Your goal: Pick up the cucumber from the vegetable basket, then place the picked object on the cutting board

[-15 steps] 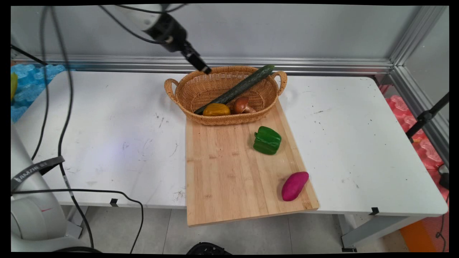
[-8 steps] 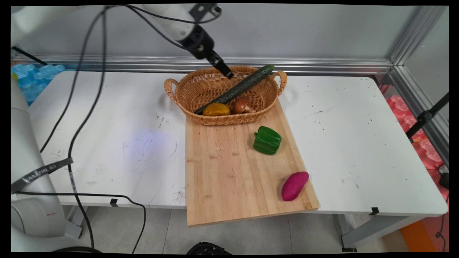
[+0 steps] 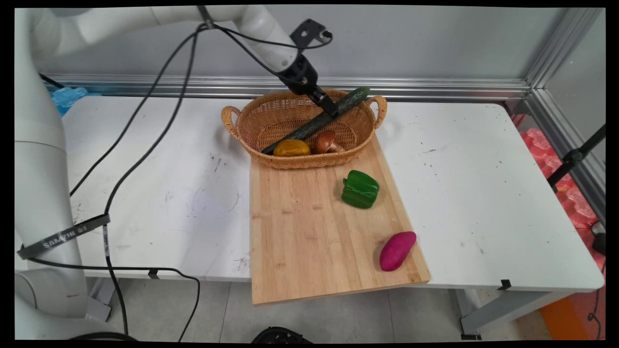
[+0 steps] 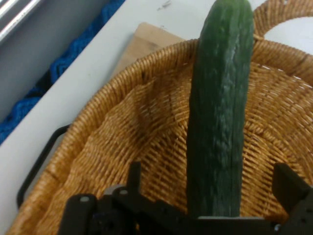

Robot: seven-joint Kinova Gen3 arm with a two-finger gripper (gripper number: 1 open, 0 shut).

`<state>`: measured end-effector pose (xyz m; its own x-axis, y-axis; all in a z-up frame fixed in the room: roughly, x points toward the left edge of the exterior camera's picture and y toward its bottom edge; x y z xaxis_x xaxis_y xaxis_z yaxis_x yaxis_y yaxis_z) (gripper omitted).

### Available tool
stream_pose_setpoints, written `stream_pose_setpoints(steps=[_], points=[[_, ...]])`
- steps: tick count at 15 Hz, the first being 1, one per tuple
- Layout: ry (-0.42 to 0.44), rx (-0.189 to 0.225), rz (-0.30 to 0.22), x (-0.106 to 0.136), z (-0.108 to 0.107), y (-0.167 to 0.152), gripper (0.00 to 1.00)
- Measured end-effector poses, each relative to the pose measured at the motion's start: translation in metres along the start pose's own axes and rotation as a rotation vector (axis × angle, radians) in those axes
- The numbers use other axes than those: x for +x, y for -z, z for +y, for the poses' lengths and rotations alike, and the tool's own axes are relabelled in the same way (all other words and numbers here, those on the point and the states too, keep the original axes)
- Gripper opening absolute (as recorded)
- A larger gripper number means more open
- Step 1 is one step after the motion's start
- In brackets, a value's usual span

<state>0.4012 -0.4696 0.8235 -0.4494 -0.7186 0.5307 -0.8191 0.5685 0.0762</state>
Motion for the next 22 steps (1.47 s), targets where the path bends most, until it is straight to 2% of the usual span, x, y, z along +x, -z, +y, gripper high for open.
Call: stream_pose_setpoints(steps=[7, 8, 14, 22], points=[[0.006, -0.004, -0.035, 0.006, 0.004, -0.027, 1.00], [-0.002, -0.006, -0.038, 0.007, 0.004, -0.028, 0.00], [-0.054, -0.012, -0.046, 0.008, 0.002, -0.015, 0.00], [-0.117, -0.017, -0.022, 0.019, 0.009, 0.036, 0.00]])
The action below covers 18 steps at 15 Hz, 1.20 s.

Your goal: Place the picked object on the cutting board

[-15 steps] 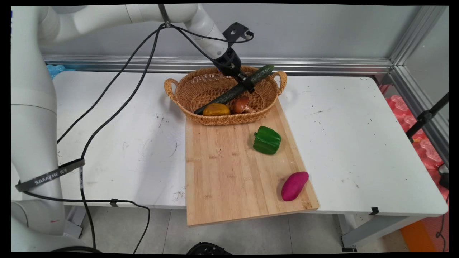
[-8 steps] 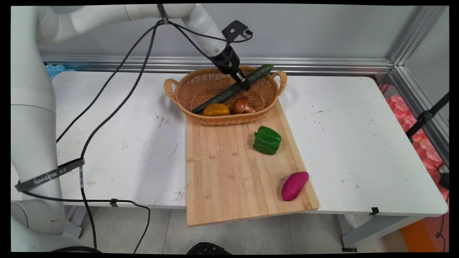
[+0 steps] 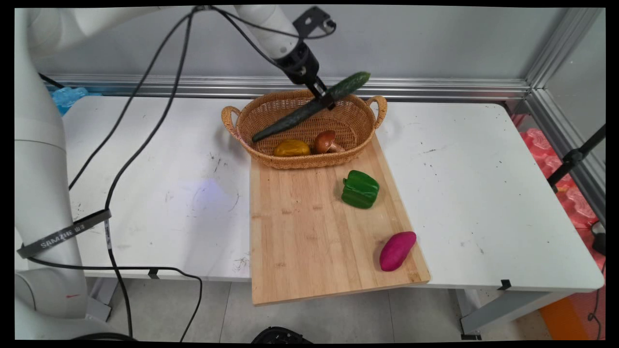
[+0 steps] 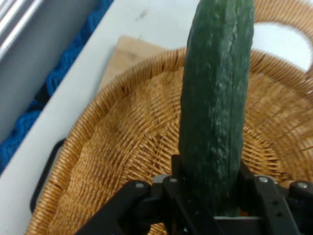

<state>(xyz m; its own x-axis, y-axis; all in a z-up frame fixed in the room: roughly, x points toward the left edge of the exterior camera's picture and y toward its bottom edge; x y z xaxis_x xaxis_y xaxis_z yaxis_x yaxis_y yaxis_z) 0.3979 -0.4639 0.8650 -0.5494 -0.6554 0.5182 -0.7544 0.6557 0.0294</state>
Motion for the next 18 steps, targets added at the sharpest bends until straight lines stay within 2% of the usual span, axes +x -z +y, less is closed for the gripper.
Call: stream_pose_setpoints(steps=[6, 11, 15, 18], points=[[-0.063, -0.014, 0.036, 0.017, 0.017, 0.048, 0.00], [-0.163, -0.061, 0.042, 0.024, 0.046, 0.093, 0.00], [-0.279, -0.114, 0.024, 0.014, 0.073, 0.125, 0.00], [-0.362, -0.162, -0.004, -0.004, 0.094, 0.144, 0.00]])
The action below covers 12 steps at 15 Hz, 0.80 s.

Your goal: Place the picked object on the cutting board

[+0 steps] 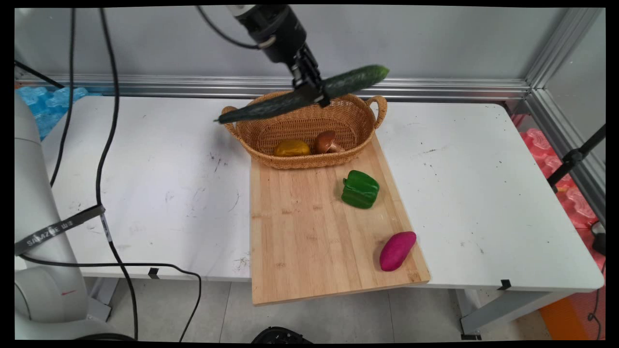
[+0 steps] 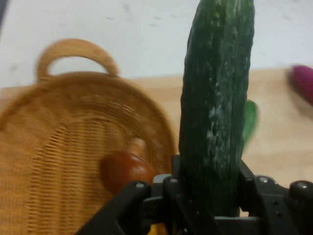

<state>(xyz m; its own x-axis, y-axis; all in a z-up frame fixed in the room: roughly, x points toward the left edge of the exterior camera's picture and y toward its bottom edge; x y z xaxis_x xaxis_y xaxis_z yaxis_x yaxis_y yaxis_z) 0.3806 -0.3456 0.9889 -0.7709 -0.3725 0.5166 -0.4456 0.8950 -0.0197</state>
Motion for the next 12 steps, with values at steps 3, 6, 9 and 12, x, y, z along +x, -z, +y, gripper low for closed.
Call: stream_pose_setpoints(steps=[3, 6, 9, 12], points=[[-0.054, -0.041, -0.025, -0.011, 0.024, 0.007, 0.00], [-0.112, -0.080, -0.058, -0.027, 0.050, 0.008, 0.00], [-0.168, -0.108, -0.084, -0.040, 0.071, -0.002, 0.00], [-0.215, -0.120, -0.098, -0.047, 0.084, -0.017, 0.00]])
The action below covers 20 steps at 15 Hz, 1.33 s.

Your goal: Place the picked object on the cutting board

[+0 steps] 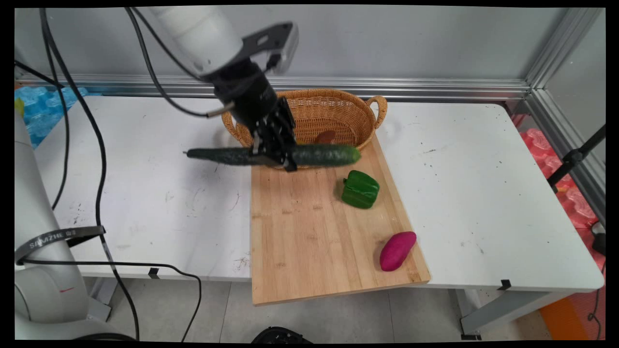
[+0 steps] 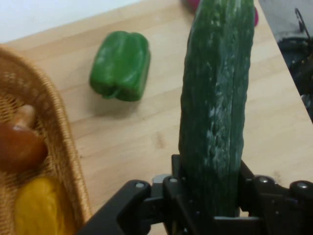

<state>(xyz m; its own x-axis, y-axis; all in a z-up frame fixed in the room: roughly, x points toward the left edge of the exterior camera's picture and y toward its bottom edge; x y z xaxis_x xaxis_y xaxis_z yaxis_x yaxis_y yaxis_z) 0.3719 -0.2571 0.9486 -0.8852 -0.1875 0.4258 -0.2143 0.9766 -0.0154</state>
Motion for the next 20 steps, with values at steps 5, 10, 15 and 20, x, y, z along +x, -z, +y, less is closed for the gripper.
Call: stream_pose_setpoints(steps=[5, 10, 15, 20], points=[[-0.093, -0.006, -0.024, 0.003, 0.008, -0.047, 0.00], [-0.154, -0.016, -0.054, 0.007, 0.006, -0.097, 0.00], [-0.190, -0.026, -0.080, 0.011, 0.002, -0.137, 0.00], [-0.221, -0.038, -0.102, 0.009, -0.001, -0.162, 0.00]])
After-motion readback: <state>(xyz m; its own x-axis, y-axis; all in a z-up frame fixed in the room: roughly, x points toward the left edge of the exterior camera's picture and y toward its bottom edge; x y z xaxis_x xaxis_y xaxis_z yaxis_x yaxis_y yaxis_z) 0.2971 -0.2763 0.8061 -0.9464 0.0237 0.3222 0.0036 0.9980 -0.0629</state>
